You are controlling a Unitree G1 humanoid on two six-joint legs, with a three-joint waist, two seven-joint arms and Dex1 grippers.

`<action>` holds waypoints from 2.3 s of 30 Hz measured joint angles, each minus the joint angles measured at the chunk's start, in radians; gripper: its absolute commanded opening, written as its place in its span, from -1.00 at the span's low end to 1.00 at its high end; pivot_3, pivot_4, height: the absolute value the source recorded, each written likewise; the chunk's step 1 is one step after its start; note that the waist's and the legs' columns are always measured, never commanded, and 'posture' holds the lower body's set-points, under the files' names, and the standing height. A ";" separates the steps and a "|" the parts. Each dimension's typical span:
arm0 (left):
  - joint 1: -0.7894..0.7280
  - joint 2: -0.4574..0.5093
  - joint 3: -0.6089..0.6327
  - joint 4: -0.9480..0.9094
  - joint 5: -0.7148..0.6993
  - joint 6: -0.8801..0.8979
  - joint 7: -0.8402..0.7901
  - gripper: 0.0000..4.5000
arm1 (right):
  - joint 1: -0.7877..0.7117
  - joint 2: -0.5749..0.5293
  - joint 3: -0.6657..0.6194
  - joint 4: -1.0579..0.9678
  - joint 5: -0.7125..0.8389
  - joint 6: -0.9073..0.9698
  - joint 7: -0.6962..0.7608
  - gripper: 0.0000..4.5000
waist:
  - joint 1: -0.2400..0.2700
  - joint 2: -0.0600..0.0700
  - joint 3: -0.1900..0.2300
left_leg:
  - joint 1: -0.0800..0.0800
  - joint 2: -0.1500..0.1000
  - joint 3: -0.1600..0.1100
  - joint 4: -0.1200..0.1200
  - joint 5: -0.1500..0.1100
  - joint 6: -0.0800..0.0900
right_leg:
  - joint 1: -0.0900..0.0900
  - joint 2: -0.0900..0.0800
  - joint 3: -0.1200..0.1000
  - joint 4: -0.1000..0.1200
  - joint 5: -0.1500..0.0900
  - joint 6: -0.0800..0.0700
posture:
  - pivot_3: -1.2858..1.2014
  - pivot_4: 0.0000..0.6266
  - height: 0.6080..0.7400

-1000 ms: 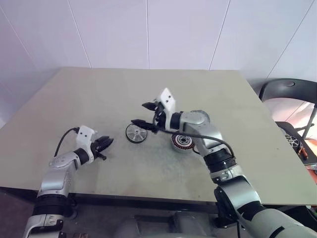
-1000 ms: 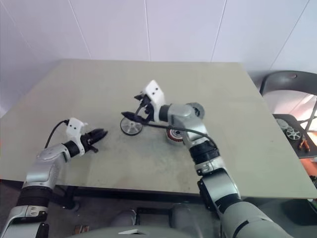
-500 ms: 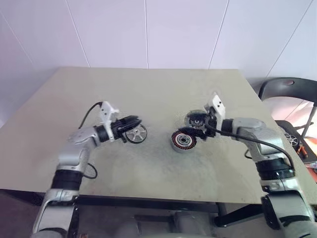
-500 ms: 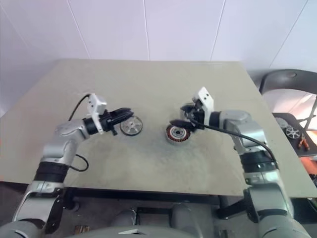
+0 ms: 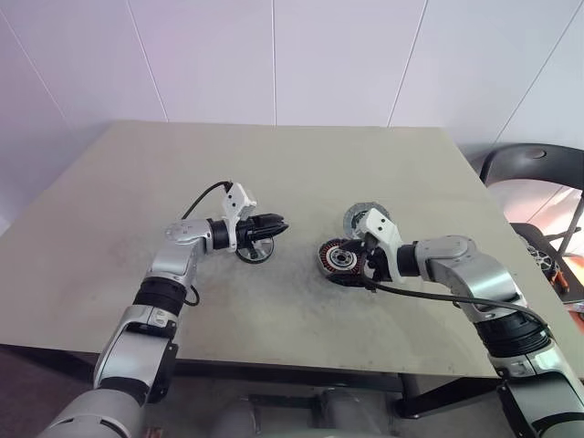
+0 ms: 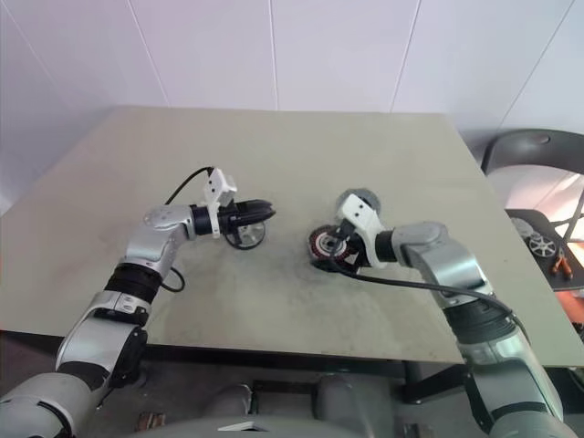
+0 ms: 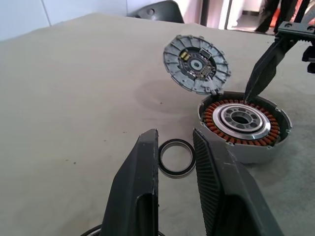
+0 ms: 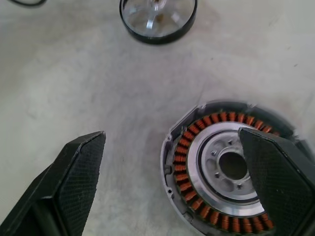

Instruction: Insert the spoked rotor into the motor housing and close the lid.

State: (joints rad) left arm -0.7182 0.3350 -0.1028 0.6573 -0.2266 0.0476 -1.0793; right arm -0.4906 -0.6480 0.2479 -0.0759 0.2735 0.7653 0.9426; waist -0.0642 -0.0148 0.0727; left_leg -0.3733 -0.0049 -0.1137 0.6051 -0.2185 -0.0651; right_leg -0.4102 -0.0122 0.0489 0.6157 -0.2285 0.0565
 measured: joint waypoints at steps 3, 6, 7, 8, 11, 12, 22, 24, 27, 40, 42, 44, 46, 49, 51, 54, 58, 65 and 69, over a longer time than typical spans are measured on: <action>-0.008 -0.007 0.000 0.017 0.002 -0.020 -0.004 -0.70 | -0.014 0.000 0.047 0.022 -0.054 -0.011 -0.016 1.00 | 0.000 0.000 0.000 | 0.000 0.000 0.000 0.002 0.000 0.000 | 0.000 0.000 0.000 0.001 0.000 0.001 | 0.03 -1.00 1.00; -0.014 -0.008 0.000 0.027 0.007 -0.033 -0.005 -0.70 | -0.017 0.004 0.077 0.038 -0.078 -0.014 -0.016 1.00 | 0.000 0.000 0.000 | 0.000 0.000 0.000 0.003 0.000 0.000 | 0.001 0.000 0.000 0.002 0.000 0.001 | 0.03 -1.00 1.00; -0.014 -0.008 0.001 0.028 0.008 -0.035 -0.006 -0.70 | -0.020 0.005 0.090 0.042 -0.092 -0.018 -0.015 1.00 | 0.000 0.000 0.000 | 0.000 0.000 0.000 0.004 0.000 0.000 | 0.001 0.000 0.000 0.002 0.001 0.001 | 0.03 -1.00 1.00; -0.015 -0.008 0.001 0.028 0.008 -0.036 -0.006 -0.70 | -0.026 0.005 0.099 0.043 -0.101 -0.020 -0.014 1.00 | -0.001 0.000 0.000 | 0.000 0.000 0.000 0.004 0.000 0.000 | 0.001 0.000 0.000 0.002 0.001 0.001 | 0.03 -1.00 1.00; -0.015 -0.008 0.002 0.028 0.008 -0.036 -0.005 -0.70 | -0.040 0.011 0.125 0.050 -0.126 -0.031 -0.013 0.75 | -0.002 0.000 0.000 | 0.000 0.000 0.000 0.006 0.000 0.000 | 0.002 0.000 0.000 0.002 0.001 0.002 | 0.03 -1.00 1.00; -0.015 -0.007 0.003 0.028 0.008 -0.036 -0.003 -0.70 | -0.049 0.014 0.130 0.056 -0.136 -0.031 -0.012 0.60 | -0.003 0.000 0.000 | 0.000 0.000 0.000 0.006 0.000 0.000 | 0.002 0.000 0.000 0.002 0.001 0.002 | 0.03 -1.00 1.00; -0.002 -0.005 0.009 -0.001 0.008 -0.036 0.009 -0.70 | -0.089 0.095 0.173 0.074 -0.182 -0.053 -0.006 0.01 | -0.008 0.000 0.000 | 0.003 0.000 0.000 0.007 0.000 0.001 | 0.001 0.001 0.000 0.009 0.001 0.002 | 0.03 -1.00 1.00; 0.004 0.000 0.010 -0.001 0.008 -0.036 0.011 -0.70 | -0.099 0.108 0.177 0.075 -0.181 -0.057 0.007 0.01 | -0.006 0.000 0.000 | 0.003 0.000 -0.001 0.007 0.000 0.001 | 0.001 0.001 0.000 0.009 0.001 0.002 | 0.03 -1.00 1.00; 0.006 0.007 0.013 -0.004 0.008 -0.036 0.011 -0.70 | -0.103 0.125 0.177 0.063 -0.163 -0.058 0.037 0.01 | -0.005 0.000 0.000 | 0.002 0.000 -0.001 0.008 0.000 0.001 | 0.001 0.001 0.000 0.009 0.001 0.002 | 0.03 -1.00 1.00; 0.053 0.019 0.010 -0.091 -0.002 0.014 -0.047 -0.70 | -0.141 0.163 0.238 0.039 -0.130 -0.047 0.118 0.01 | -0.004 0.000 0.000 | 0.002 0.000 -0.001 0.009 0.000 0.001 | 0.001 0.001 0.000 0.011 0.001 0.002 | 0.03 -1.00 1.00; 0.054 0.018 0.010 -0.091 -0.002 0.014 -0.047 -0.70 | -0.141 0.160 0.214 0.039 -0.115 -0.046 0.123 0.01 | -0.004 0.000 0.000 | 0.002 0.000 -0.001 0.009 0.000 0.001 | 0.001 0.001 0.000 0.011 0.001 0.002 | 0.03 -1.00 1.00; 0.054 0.015 0.010 -0.091 -0.002 0.015 -0.048 -0.70 | -0.146 0.148 0.181 0.044 -0.104 -0.047 0.123 0.18 | -0.003 0.000 0.000 | 0.002 0.000 -0.001 0.009 0.000 0.001 | 0.001 0.001 0.000 0.011 0.001 0.002 | 0.03 -1.00 1.00; 0.054 0.007 0.010 -0.091 -0.003 0.017 -0.051 -0.70 | -0.152 0.122 0.137 0.057 -0.097 -0.052 0.117 0.41 | -0.001 0.000 0.000 | 0.002 0.000 -0.001 0.009 0.000 0.001 | 0.001 0.000 0.000 0.010 0.001 0.002 | 0.03 -1.00 1.00; 0.053 -0.002 0.010 -0.087 -0.003 0.023 -0.056 -0.70 | -0.155 0.079 0.071 0.083 -0.095 -0.052 0.102 0.86 | 0.000 0.000 0.000 | 0.002 0.000 -0.001 0.010 0.000 0.001 | 0.001 0.000 0.000 0.010 0.001 0.002 | 0.03 -1.00 1.00; 0.047 -0.015 0.008 -0.068 -0.002 0.023 -0.066 -0.70 | -0.153 0.067 0.036 0.095 -0.094 -0.053 0.086 0.86 | 0.000 0.000 0.000 | 0.002 0.000 -0.001 0.009 0.000 0.001 | 0.001 0.000 0.000 0.011 0.001 0.002 | 0.03 -1.00 1.00; 0.028 -0.034 -0.001 -0.039 -0.001 0.022 -0.080 -0.70 | -0.130 0.049 0.004 0.100 -0.092 -0.054 0.072 0.86 | -0.002 0.000 0.000 | 0.002 0.000 -0.001 0.009 0.000 0.001 | 0.001 0.000 0.000 0.010 0.001 0.002 | 0.03 -1.00 1.00; -0.014 -0.048 -0.002 0.039 0.005 0.001 -0.102 -0.70 | -0.085 0.036 -0.042 0.098 -0.086 -0.053 0.048 0.86 | -0.003 0.000 0.000 | 0.002 0.000 0.000 0.010 0.000 0.001 | 0.001 0.001 0.001 0.010 0.001 0.002 | 0.03 -1.00 1.00; -0.107 -0.104 -0.035 0.230 0.067 -0.073 -0.126 -0.70 | -0.065 0.015 -0.114 0.077 -0.070 -0.052 0.003 0.86 | -0.003 0.000 0.000 | 0.002 -0.001 0.000 0.010 0.000 0.001 | 0.001 0.000 0.001 0.010 0.001 0.002 | 0.03 -1.00 1.00; -0.138 -0.132 -0.045 0.313 0.102 -0.121 -0.131 -0.70 | -0.053 0.017 -0.114 0.068 -0.060 -0.050 -0.015 0.86 | -0.003 0.000 0.000 | 0.001 -0.001 0.000 0.009 0.000 0.001 | 0.001 0.000 0.001 0.010 0.001 0.002 | 0.03 -1.00 1.00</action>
State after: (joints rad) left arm -0.8562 0.2026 -0.1476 0.9704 -0.1246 -0.0739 -1.2101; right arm -0.5439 -0.6305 0.1342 -0.0081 0.2131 0.7154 0.9274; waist -0.0667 -0.0148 0.0727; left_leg -0.3719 -0.0056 -0.1141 0.6146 -0.2188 -0.0644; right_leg -0.4090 -0.0118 0.0496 0.6258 -0.2273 0.0585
